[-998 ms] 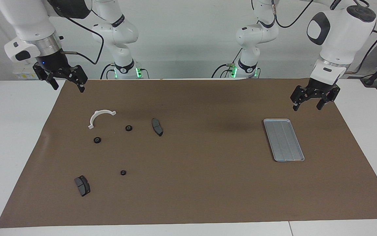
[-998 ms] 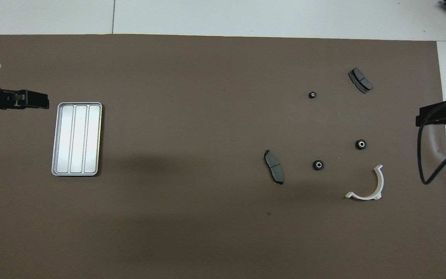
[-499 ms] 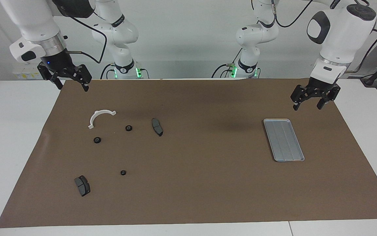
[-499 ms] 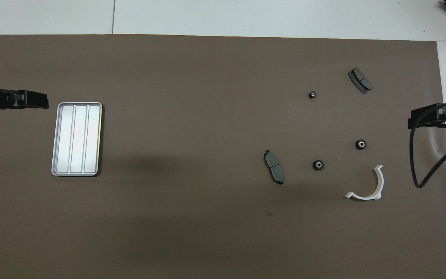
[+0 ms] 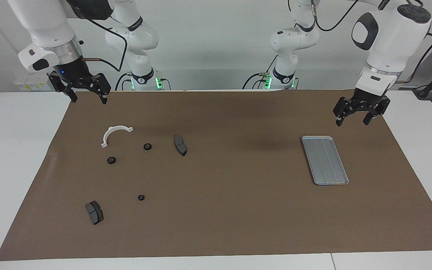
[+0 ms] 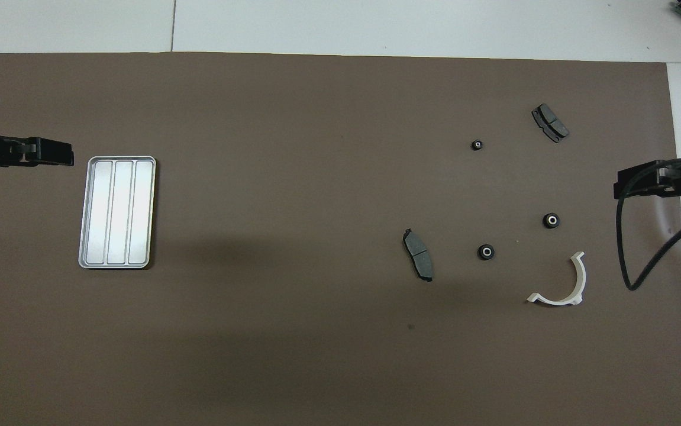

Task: Place bearing gear from tray to pile

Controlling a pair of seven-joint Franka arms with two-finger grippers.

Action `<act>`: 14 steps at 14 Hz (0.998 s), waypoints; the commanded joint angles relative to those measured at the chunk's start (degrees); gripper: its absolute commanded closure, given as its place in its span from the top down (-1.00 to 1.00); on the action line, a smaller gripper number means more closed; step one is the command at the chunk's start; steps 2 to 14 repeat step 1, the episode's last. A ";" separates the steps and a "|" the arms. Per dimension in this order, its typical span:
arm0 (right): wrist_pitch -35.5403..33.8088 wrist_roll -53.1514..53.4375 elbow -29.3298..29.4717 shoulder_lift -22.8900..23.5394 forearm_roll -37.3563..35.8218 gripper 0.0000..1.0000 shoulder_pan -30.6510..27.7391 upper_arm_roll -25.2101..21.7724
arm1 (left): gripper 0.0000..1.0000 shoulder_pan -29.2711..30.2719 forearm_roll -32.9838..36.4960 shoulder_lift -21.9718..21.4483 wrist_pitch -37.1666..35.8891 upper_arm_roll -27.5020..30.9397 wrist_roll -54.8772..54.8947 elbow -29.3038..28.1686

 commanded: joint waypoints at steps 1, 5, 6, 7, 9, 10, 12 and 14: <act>-0.82 -1.50 0.29 -0.01 1.05 1.00 -0.61 0.23 | 1.00 0.49 -0.53 -0.75 -1.28 0.26 0.56 0.14; -0.82 -1.50 0.29 -0.01 1.05 1.00 -0.61 0.23 | 1.00 0.49 -0.53 -0.75 -1.28 0.26 0.56 0.14; -0.82 -1.50 0.29 -0.01 1.05 1.00 -0.61 0.23 | 1.00 0.49 -0.53 -0.75 -1.28 0.26 0.56 0.14; -0.82 -1.50 0.29 -0.01 1.05 1.00 -0.61 0.23 | 1.00 0.49 -0.53 -0.75 -1.28 0.26 0.56 0.14; -0.82 -1.50 0.29 -0.01 1.05 1.00 -0.61 0.23 | 1.00 0.49 -0.53 -0.75 -1.28 0.26 0.56 0.14; -0.82 -1.50 0.29 -0.01 1.05 1.00 -0.61 0.23 | 1.00 0.49 -0.53 -0.75 -1.28 0.26 0.56 0.14; -0.82 -1.50 0.29 -0.01 1.05 1.00 -0.61 0.23 | 1.00 0.49 -0.53 -0.75 -1.28 0.26 0.56 0.14; -0.82 -1.50 0.29 -0.01 1.05 1.00 -0.61 0.23 | 1.00 0.49 -0.53 -0.75 -1.28 0.26 0.56 0.14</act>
